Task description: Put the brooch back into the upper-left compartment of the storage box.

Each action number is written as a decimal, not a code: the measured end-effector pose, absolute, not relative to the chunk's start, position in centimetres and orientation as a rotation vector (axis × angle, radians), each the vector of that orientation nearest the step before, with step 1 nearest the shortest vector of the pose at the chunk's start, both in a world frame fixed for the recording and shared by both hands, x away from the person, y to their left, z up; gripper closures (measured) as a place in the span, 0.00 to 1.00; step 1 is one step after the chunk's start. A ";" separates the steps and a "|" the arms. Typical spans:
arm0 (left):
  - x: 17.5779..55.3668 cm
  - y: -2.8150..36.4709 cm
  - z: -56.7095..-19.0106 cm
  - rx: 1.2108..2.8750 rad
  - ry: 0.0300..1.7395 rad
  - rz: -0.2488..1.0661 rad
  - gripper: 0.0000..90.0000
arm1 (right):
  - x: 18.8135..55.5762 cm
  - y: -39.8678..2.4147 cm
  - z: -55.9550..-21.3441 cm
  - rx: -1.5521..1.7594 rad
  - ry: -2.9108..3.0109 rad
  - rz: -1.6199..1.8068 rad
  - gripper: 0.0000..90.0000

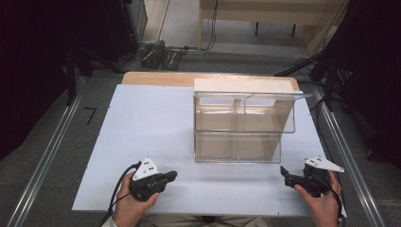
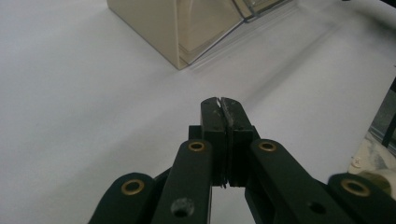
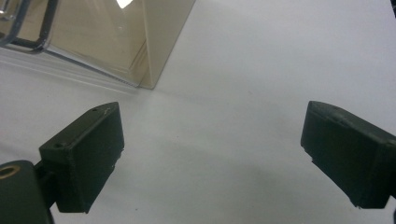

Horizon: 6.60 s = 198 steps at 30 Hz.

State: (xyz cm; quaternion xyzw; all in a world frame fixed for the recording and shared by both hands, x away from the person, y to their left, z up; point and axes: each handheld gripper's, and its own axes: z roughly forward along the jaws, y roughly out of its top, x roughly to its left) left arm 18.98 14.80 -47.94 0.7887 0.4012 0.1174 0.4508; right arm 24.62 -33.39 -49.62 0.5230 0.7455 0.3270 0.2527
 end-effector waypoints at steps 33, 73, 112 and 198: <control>19.0 14.9 -43.4 1.881 0.933 0.302 1.00 | 24.8 -33.3 -49.7 1.430 2.031 0.890 0.05; 20.5 13.4 -39.9 1.886 0.873 0.311 1.00 | 24.8 -33.3 -49.7 1.423 2.033 0.887 0.05; 22.4 11.7 -37.1 1.831 0.813 0.337 1.00 | 24.9 -33.3 -49.7 1.421 2.038 0.889 0.05; 24.2 10.5 -35.3 1.690 0.805 0.448 0.65 | 24.9 -33.2 -49.8 1.420 2.044 0.888 0.05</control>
